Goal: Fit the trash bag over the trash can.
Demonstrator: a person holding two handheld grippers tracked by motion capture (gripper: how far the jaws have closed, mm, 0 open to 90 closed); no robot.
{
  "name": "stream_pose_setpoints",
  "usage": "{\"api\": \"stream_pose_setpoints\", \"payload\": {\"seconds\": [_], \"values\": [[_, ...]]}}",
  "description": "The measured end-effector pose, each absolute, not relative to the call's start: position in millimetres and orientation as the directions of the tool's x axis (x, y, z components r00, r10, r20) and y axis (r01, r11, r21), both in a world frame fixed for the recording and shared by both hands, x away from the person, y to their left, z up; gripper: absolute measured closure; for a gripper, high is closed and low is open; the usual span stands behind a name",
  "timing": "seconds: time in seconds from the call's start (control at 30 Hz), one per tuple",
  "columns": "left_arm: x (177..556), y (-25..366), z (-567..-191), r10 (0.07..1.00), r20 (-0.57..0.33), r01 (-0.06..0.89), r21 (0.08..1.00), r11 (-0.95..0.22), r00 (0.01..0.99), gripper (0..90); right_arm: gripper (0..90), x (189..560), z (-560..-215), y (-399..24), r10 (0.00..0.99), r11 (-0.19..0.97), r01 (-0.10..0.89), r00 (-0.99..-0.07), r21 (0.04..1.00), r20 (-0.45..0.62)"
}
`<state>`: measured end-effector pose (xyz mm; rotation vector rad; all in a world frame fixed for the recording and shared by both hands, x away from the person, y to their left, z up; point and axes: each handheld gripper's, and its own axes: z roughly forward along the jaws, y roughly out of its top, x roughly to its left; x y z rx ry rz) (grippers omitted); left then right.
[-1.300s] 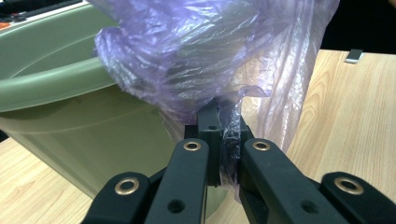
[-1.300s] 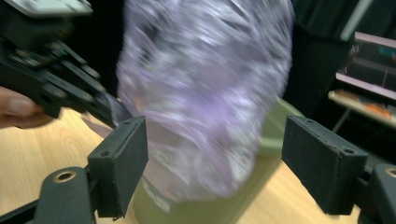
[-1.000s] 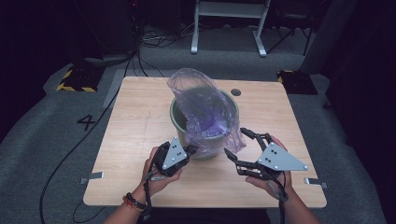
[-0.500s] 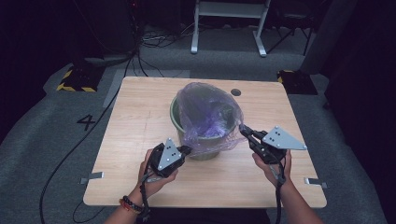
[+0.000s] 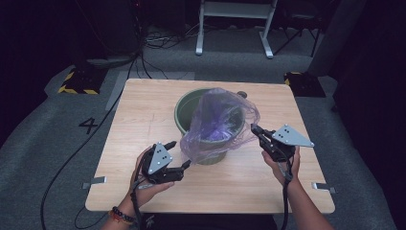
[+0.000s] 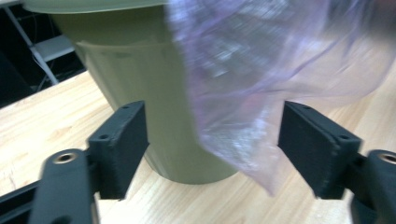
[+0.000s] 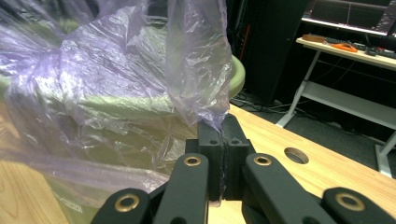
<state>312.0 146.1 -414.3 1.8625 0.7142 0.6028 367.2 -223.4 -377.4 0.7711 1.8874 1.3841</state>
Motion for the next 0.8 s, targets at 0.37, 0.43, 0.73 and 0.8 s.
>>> {"api": "stream_pose_setpoints", "payload": {"seconds": [0.37,0.43,0.73,0.8], "values": [[298,149,-373,0.731,0.040,0.168,0.964,-0.208,0.681,15.2,90.0,365,-371,-218,0.763,0.264,0.057,-0.623,0.963,-0.172],[297,144,-364,0.717,0.055,0.147,0.965,-0.216,0.695,15.4,90.0,365,-370,-217,0.760,0.270,0.054,-0.625,0.961,-0.178],[290,128,-339,0.650,0.089,0.091,0.967,-0.238,0.755,15.5,90.0,362,-365,-217,0.755,0.276,0.037,-0.627,0.961,-0.192],[292,122,-338,0.649,0.115,0.087,0.959,-0.271,0.752,15.6,89.9,361,-364,-217,0.755,0.278,0.035,-0.626,0.960,-0.196]]}}
